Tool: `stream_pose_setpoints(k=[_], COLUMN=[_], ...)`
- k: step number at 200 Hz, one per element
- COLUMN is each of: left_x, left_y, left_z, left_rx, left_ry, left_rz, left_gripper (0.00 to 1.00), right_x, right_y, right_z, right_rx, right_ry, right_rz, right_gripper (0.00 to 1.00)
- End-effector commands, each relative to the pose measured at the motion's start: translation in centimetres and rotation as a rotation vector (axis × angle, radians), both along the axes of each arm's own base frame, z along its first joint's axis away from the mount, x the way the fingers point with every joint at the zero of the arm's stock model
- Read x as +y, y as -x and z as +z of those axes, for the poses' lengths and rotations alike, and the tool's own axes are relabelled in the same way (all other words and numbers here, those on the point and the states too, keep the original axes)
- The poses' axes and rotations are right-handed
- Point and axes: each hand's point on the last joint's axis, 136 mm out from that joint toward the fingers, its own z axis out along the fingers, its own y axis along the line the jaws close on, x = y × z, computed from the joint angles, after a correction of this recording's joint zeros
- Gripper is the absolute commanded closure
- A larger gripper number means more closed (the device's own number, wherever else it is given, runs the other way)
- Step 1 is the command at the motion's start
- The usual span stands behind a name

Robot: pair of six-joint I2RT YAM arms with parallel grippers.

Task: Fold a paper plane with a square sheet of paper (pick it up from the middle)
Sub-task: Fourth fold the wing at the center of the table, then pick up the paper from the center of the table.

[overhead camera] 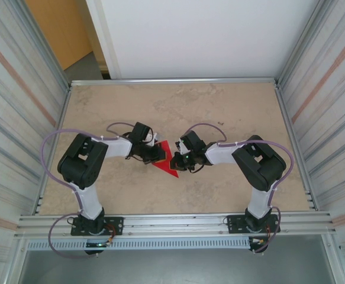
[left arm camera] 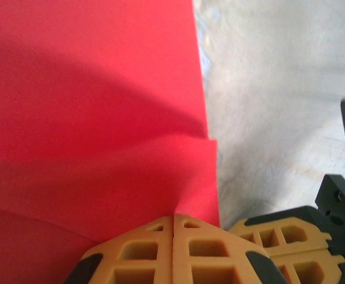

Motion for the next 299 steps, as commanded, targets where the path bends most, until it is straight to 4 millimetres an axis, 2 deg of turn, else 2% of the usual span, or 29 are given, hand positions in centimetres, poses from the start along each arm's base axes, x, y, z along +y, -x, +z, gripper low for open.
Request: stream_pose_setpoints(k=[1, 66, 105, 125, 148, 173, 196, 212, 222, 244, 261, 299], left_x=[3.7, 7.6, 10.0, 10.5, 10.4, 10.1, 10.8, 11.1, 11.1, 10.8, 10.4, 8.3], left_y=[-2.6, -7.3, -8.8, -9.5, -10.3, -10.6, -10.2, -9.5, -8.8, -7.2, -5.8, -3.3], left_z=[-2.1, -1.8, -2.0, -1.6, 0.5, 4.3, 7.7, 9.2, 9.7, 9.9, 9.5, 7.9], left_rx=[-0.018, -0.032, -0.020, -0.030, -0.079, -0.141, -0.212, -0.243, -0.249, -0.241, -0.218, -0.165], left_ry=[-0.110, -0.109, -0.138, -0.138, -0.112, -0.058, -0.040, -0.016, 0.006, 0.053, 0.099, 0.156], left_rz=[0.074, 0.189, 0.249, 0.259, 0.258, 0.294, 0.368, 0.399, 0.407, 0.419, 0.420, 0.363], left_gripper=[0.95, 0.94, 0.94, 0.94, 0.94, 0.90, 0.84, 0.76, 0.73, 0.61, 0.55, 0.49], right_x=[-7.8, -7.9, -7.4, -6.8, -4.4, -0.9, 1.5, 1.8, 1.4, -0.7, -1.8, -1.9], right_y=[6.4, 6.8, 6.5, 6.0, 4.1, 0.9, -1.5, -2.8, -3.4, -4.5, -4.9, -5.4], right_z=[-8.2, -8.2, -7.9, -7.4, -5.1, -0.2, 4.9, 7.4, 8.1, 7.8, 7.0, 5.7], right_rx=[0.265, 0.273, 0.262, 0.247, 0.188, 0.073, -0.044, -0.120, -0.158, -0.211, -0.235, -0.249], right_ry=[0.362, 0.362, 0.349, 0.326, 0.222, 0.083, -0.054, -0.101, -0.103, -0.058, -0.048, -0.034], right_rz=[-0.059, -0.069, -0.069, -0.073, -0.072, -0.068, -0.076, -0.104, -0.131, -0.187, -0.187, -0.123], right_gripper=[0.99, 0.99, 0.99, 0.98, 0.93, 0.87, 0.80, 0.73, 0.66, 0.57, 0.54, 0.53])
